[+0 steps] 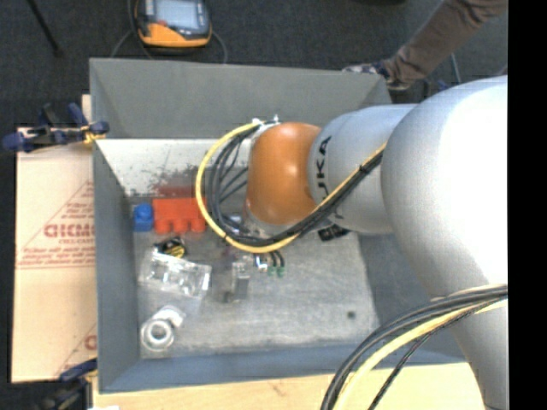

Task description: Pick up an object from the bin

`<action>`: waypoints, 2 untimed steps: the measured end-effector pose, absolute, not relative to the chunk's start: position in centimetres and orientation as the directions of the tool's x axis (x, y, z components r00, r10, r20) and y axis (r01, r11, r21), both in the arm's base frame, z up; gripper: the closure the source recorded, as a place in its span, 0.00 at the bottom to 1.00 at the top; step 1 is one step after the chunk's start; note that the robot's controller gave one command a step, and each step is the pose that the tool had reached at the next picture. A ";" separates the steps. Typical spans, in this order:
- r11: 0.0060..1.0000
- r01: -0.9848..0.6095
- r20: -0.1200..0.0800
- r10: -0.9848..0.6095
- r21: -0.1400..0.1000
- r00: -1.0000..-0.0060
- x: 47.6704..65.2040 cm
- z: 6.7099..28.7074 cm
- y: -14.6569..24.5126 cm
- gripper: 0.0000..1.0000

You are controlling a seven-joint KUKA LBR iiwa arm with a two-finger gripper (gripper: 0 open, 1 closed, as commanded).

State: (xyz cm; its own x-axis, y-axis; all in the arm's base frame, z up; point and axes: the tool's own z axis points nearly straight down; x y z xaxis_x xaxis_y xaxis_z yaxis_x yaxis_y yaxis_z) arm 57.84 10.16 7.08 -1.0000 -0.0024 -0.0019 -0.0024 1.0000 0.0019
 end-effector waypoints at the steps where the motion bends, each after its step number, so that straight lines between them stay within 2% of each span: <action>1: 1.000 0.000 -0.006 0.000 0.001 -1.000 57.9 7.5 10.0 1.00; 2: 0.999 0.038 -0.011 0.038 0.003 -0.999 55.7 19.0 9.7 1.00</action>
Offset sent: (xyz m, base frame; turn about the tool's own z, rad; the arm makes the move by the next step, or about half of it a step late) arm 0.0000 0.0000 0.0000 0.0000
